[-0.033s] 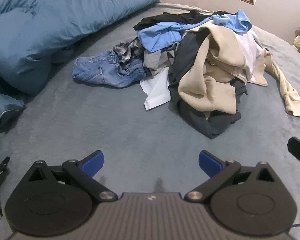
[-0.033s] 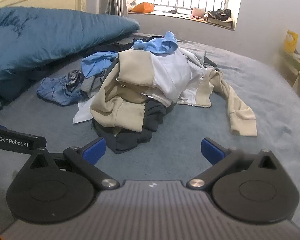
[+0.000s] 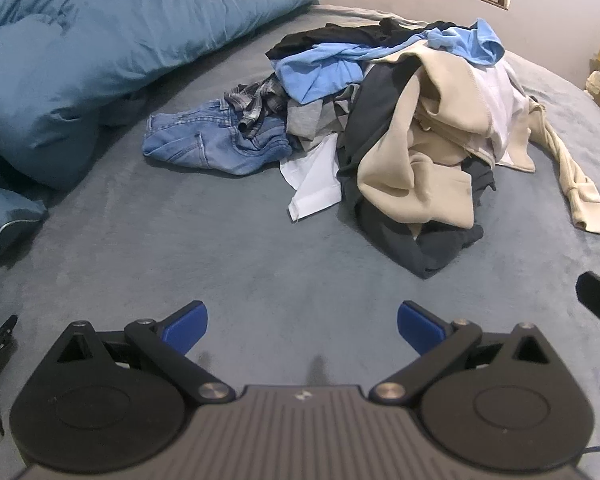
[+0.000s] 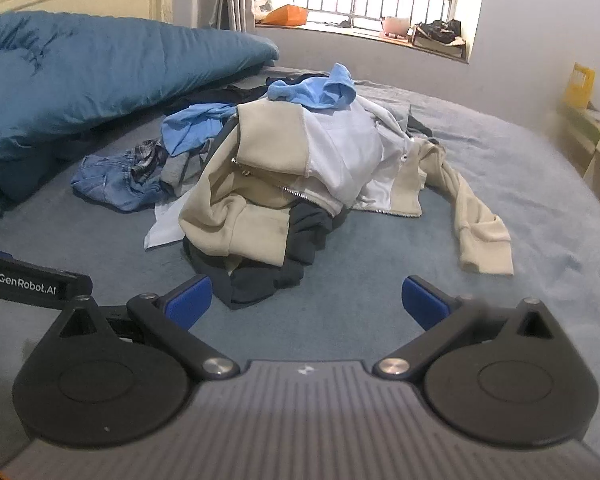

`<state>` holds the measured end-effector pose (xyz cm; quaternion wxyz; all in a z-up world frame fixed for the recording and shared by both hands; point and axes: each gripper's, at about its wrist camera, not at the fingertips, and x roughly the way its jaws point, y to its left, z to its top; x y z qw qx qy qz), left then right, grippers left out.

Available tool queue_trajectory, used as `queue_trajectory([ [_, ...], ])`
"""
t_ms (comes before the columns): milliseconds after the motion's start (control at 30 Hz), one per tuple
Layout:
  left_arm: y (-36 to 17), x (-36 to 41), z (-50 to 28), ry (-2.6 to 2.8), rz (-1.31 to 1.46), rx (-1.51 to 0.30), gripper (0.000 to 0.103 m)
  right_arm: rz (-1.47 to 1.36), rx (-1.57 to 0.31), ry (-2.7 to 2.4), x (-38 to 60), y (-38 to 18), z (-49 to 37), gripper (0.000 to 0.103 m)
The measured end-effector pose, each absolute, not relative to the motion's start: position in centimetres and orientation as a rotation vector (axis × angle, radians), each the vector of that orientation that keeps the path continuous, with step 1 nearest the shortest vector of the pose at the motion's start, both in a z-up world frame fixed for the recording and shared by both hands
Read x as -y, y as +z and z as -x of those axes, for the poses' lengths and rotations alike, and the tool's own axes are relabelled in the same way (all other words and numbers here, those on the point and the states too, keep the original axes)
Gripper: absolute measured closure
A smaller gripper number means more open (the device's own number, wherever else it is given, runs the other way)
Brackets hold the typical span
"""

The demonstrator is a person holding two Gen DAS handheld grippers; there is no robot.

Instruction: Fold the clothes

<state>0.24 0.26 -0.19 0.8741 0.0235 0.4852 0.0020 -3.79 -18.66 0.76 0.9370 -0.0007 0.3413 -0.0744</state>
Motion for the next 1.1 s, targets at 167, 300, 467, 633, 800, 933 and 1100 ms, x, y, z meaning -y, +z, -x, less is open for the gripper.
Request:
queue_trajectory([
  [167, -1.0, -1.3, -1.2, 0.001, -0.006, -1.018, 0.001, 0.033, -0.746, -0.173, 18.1, 0.7, 2.0, 0.001],
  [300, -1.2, -2.7, -3.1, -0.044, -0.003, -1.042, 0.001, 0.081, -0.709, -0.198, 15.9, 1.1, 1.2, 0.001],
  [467, -1.3, -3.4, -3.0, -0.100, -0.020, -1.020, 0.001, 0.056, -0.718, -0.203, 15.0, 0.7, 0.3, 0.001],
  [633, -0.7, -3.2, -1.5, -0.122, -0.038, -1.014, 0.001, -0.032, -0.806, -0.230, 14.8, -0.2, 0.6, 0.001],
  [800, -0.3, -2.7, 0.2, -0.100, -0.070, -1.045, 0.001, -0.067, -0.886, -0.256, 14.7, -1.2, 1.7, 0.001],
  [933, 0.2, -2.5, 1.5, -0.066, -0.040, -1.044, 0.001, -0.086, -0.940, -0.259, 15.4, -1.4, 2.8, 0.001],
  [1100, 0.9, -2.0, 2.3, -0.010, -0.005, -1.019, 0.001, -0.099, -0.977, -0.255, 16.7, -1.3, 3.4, 0.001],
])
